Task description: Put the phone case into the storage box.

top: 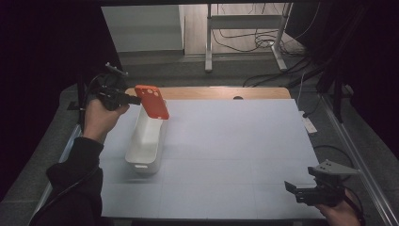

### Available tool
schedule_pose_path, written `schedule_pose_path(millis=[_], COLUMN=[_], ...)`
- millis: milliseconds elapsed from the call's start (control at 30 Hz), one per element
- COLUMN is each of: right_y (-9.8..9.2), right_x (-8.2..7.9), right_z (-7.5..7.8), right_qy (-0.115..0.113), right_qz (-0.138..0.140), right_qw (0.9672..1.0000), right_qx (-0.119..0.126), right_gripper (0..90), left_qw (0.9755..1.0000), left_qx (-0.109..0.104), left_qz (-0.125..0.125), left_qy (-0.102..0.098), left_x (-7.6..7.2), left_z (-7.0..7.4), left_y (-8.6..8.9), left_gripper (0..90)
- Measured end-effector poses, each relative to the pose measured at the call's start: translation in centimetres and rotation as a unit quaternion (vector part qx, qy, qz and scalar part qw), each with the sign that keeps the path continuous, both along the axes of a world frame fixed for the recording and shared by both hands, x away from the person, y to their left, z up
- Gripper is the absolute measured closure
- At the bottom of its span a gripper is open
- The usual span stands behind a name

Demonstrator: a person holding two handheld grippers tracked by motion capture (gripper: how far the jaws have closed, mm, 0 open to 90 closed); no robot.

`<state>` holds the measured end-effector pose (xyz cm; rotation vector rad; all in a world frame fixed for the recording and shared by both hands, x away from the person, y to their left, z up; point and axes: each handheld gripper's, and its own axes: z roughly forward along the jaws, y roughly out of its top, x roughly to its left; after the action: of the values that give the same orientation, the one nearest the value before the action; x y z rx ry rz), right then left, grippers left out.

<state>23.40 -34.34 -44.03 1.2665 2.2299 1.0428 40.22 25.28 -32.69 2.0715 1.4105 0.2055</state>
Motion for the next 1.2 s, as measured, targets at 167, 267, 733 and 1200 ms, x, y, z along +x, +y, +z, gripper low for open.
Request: schedule_pose_path(millis=[167, 267, 733, 1200], right_y=[0.0, 0.0, 0.1, 0.2], right_x=[-0.1, -0.1, -0.2, -0.2], right_z=[0.0, 0.0, 0.0, 0.0], right_qy=[-0.005, -0.005, -0.012, -0.008], right_qz=[0.002, 0.002, 0.010, 0.016], right_qw=[1.0000, 1.0000, 0.9999, 0.9998], right_qx=[-0.001, 0.000, -0.002, -0.006], right_gripper=[0.0, 0.0, 0.0, 0.0], left_qw=[0.9999, 0.9998, 0.9987, 0.9971], left_qx=[0.006, 0.010, 0.032, 0.044], left_qz=[0.010, 0.015, 0.039, 0.061], left_qy=[0.001, 0.001, 0.008, 0.014], left_x=[0.9, 1.3, 3.5, 5.1], left_z=[0.1, 0.1, -0.4, -1.3], left_y=[0.3, 0.3, 0.4, 0.7], left_gripper=[89.2, 89.2, 89.2, 89.2])
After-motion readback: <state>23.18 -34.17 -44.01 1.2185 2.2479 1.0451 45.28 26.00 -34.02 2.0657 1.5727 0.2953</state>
